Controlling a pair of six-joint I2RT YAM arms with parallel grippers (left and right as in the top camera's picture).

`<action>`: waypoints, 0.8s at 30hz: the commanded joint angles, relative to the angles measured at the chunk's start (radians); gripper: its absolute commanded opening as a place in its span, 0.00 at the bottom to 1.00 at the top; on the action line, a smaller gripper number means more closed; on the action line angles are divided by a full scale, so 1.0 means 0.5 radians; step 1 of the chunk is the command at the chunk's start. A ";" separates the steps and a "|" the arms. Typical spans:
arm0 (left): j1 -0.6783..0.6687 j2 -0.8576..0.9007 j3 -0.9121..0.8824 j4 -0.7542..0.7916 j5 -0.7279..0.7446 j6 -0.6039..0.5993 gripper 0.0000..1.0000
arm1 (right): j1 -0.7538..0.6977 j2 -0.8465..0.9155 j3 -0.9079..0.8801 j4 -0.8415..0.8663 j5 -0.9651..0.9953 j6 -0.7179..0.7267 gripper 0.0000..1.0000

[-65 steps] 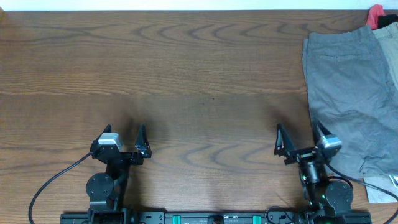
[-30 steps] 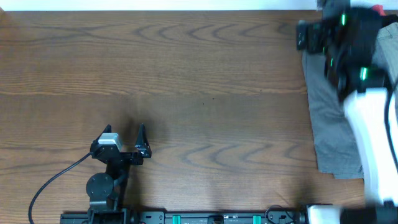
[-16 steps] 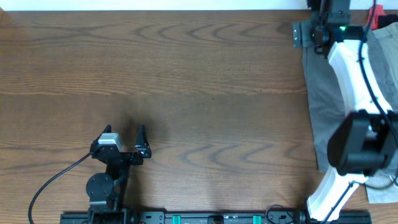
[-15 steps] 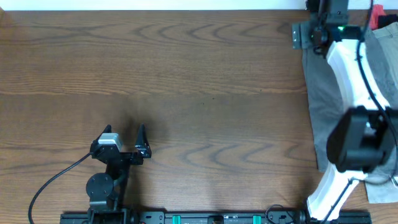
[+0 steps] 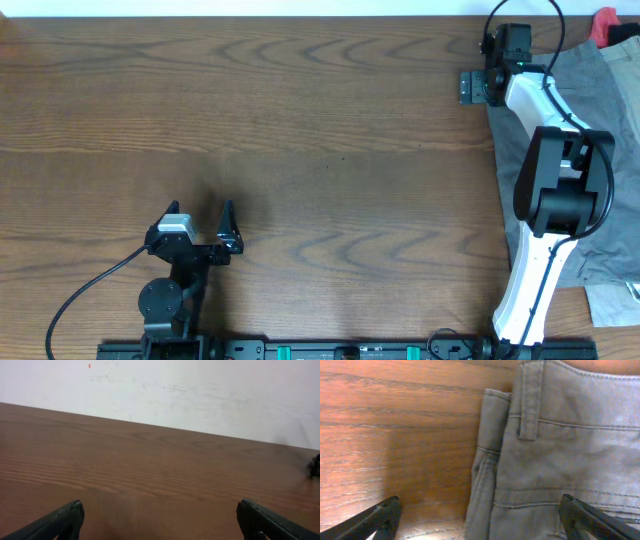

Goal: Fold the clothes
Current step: 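Grasp the grey shorts and drag them left onto the table center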

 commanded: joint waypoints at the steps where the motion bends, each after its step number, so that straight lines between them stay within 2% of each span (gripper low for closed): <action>1: -0.004 -0.011 -0.035 -0.067 0.022 0.020 0.98 | -0.015 0.085 0.035 0.002 -0.028 0.063 0.91; 2: -0.004 -0.011 -0.035 -0.067 0.022 0.020 0.98 | -0.015 0.090 0.035 0.004 -0.053 0.063 0.84; 5: -0.004 -0.011 -0.035 -0.067 0.022 0.020 0.98 | -0.015 0.120 0.035 0.012 -0.094 0.107 0.56; 7: -0.004 -0.011 -0.035 -0.067 0.022 0.020 0.98 | -0.015 0.142 0.035 0.016 -0.093 0.156 0.41; 14: -0.004 -0.011 -0.035 -0.067 0.022 0.020 0.98 | -0.020 0.178 0.034 -0.023 -0.092 0.222 0.01; 24: -0.004 -0.011 -0.035 -0.067 0.022 0.020 0.98 | -0.040 0.023 0.146 -0.191 -0.095 0.295 0.01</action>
